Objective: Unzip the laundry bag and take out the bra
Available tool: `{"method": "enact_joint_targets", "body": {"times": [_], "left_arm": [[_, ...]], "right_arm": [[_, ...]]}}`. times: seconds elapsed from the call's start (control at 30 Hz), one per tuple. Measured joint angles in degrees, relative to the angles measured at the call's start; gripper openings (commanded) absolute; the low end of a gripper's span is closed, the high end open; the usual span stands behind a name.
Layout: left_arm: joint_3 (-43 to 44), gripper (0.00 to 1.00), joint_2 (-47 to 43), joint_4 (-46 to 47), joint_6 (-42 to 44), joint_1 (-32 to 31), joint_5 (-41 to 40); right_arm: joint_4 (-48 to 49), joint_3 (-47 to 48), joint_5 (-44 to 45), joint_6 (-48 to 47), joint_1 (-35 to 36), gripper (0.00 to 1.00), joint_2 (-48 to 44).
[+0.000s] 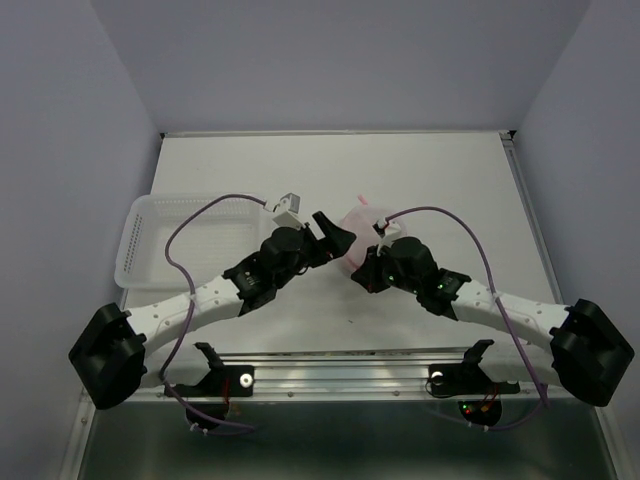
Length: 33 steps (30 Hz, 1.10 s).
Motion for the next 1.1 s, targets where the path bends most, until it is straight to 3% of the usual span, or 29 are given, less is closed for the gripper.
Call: {"method": "enact_joint_targets", "body": {"times": [0.13, 0.27, 0.37, 0.4, 0.5, 0.8, 1.1], "left_arm": [[0.33, 0.95, 5.42, -0.04, -0.35, -1.18, -0.17], [2.03, 0.87, 12.37, 0.0, -0.94, -1.42, 0.07], [3.26, 0.55, 16.0, 0.24, -1.79, -1.53, 0.55], [3.58, 0.32, 16.5, 0.48, -1.95, -1.66, 0.7], [4.83, 0.0, 17.46, 1.36, -2.45, -1.79, 0.98], [3.91, 0.0, 11.91, 1.01, -2.34, -1.42, 0.94], [-2.36, 0.0, 5.77, -0.07, 0.26, 5.79, 7.67]], "right_arm": [[0.24, 0.02, -0.24, 0.04, -0.02, 0.01, 0.2], [0.55, 0.02, -0.48, 0.22, -0.02, 0.01, 0.17], [0.63, 0.04, -0.66, 0.26, -0.02, 0.01, 0.13], [0.61, 0.02, -0.7, 0.28, -0.02, 0.01, 0.13], [0.39, 0.02, -0.52, 0.37, -0.02, 0.01, -0.15], [-0.96, -2.27, 4.68, 0.22, 0.0, 0.01, -7.8], [-5.77, -6.29, 8.24, -0.76, 0.04, 0.01, -15.43]]}}
